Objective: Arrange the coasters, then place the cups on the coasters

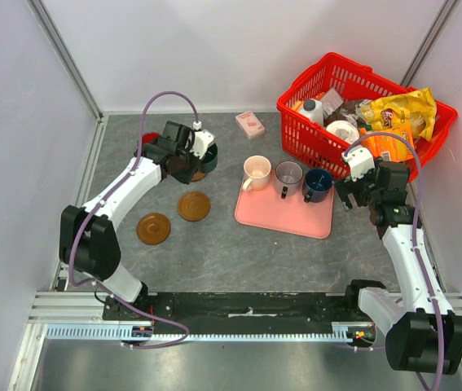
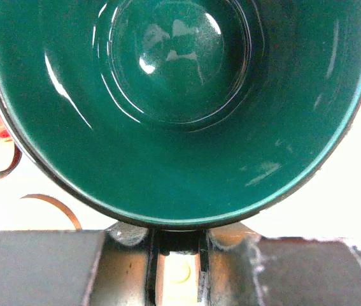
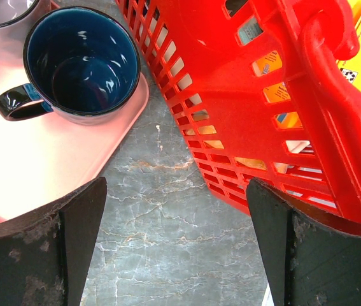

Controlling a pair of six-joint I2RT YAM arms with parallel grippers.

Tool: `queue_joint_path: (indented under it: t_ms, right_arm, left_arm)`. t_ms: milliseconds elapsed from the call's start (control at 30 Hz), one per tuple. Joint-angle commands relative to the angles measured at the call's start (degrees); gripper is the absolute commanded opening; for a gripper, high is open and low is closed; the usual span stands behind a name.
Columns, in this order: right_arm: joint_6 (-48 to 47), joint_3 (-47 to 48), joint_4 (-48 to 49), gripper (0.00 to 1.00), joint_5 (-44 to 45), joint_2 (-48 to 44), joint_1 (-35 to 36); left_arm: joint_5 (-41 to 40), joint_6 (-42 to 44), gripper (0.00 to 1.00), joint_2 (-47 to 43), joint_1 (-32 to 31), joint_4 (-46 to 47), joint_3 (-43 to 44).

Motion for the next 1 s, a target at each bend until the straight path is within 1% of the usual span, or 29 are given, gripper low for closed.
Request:
queue_joint_path:
  t_ms: [0,600,967]
  right_arm:
    - [0.52,1.4,-0.37,0.98,-0.55,-0.14,-0.39]
    - [0.61,1.32,-0.37,0.98,-0.98,-0.14,-0.65]
    - [0.61,1.32,-0.19,0.98,-0.98,-0.49,-0.74]
  left_arm:
    - [0.02,-0.42,0.02,-0.67,0.25,5.32,0.59]
    - [0.37,-0.25,0.02,-1.64,0.25,5.32,-0.03]
    - [-0.07,-0.16,0.02,-0.06,0.16,4.18,1.2]
